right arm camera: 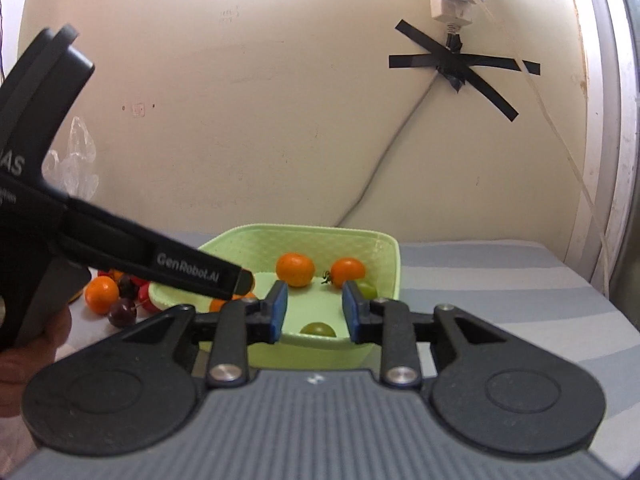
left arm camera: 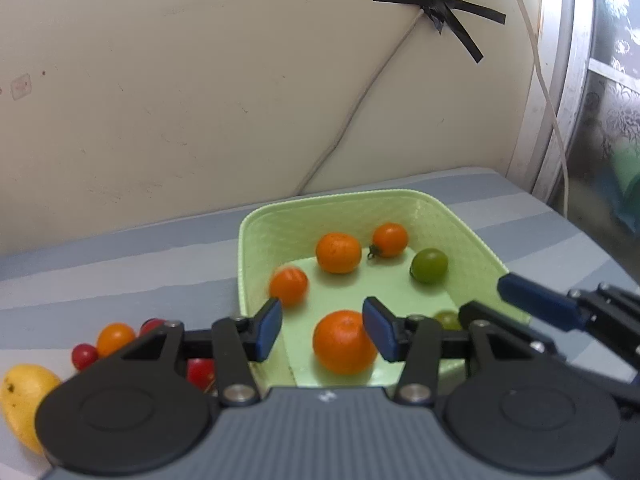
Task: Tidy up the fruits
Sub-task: 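Carry both fruits over the green basket and release them, then grasp the yellow grapefruit with the left tool while the right tool grasps a tangerine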
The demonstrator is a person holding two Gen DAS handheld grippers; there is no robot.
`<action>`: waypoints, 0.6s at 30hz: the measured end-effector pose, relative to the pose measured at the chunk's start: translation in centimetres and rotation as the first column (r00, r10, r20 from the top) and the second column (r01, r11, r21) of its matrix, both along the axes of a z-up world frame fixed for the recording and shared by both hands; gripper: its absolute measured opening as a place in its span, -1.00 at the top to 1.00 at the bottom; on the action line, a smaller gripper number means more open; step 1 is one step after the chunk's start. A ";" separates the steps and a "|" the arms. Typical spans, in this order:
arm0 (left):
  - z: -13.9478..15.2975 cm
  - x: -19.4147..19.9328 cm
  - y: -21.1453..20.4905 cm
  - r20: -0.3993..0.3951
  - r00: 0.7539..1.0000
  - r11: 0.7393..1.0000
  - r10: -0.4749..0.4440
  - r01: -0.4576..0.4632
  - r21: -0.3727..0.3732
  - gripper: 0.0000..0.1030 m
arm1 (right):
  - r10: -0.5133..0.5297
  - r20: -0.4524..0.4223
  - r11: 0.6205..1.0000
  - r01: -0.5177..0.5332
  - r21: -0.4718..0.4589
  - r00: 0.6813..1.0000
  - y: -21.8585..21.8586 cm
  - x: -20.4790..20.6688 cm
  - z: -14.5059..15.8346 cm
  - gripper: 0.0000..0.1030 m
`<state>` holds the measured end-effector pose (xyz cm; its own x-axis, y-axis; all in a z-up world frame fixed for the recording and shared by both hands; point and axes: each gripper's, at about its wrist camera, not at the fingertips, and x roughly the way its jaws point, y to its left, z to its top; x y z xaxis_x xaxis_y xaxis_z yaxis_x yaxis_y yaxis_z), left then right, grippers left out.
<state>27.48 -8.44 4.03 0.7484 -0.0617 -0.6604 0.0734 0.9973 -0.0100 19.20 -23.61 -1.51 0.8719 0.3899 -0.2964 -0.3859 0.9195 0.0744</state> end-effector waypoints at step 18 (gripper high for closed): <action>1.0 -11.2 2.6 0.068 0.997 0.998 0.042 -0.046 0.048 0.02 | -0.036 -0.089 0.992 0.046 0.121 0.995 -1.7 -7.4 -0.6 0.20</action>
